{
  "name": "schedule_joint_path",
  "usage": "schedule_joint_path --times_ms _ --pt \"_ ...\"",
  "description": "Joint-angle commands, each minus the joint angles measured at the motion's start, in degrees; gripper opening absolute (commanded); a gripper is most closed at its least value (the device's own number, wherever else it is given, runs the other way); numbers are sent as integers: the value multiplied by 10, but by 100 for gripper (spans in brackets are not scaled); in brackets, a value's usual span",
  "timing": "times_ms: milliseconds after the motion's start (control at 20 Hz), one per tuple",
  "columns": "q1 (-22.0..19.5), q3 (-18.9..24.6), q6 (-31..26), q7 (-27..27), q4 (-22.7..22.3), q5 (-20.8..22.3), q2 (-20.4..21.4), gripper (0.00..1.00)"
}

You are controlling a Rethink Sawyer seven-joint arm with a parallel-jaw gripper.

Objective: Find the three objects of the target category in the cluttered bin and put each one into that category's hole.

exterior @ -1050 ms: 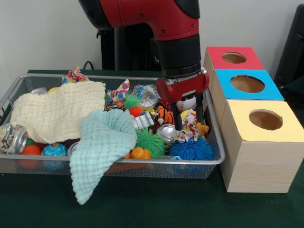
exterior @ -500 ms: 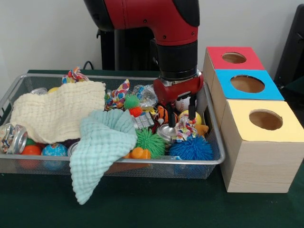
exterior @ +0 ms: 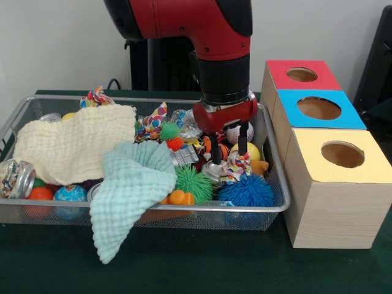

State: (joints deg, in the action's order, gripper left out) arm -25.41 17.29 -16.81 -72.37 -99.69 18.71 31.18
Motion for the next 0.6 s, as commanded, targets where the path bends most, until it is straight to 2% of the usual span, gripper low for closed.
schedule_joint_path --times_ms 50,600 --pt "-24 32 -8 -66 23 -16 -32 100" --pt "-36 62 17 -67 28 -14 -43 100"
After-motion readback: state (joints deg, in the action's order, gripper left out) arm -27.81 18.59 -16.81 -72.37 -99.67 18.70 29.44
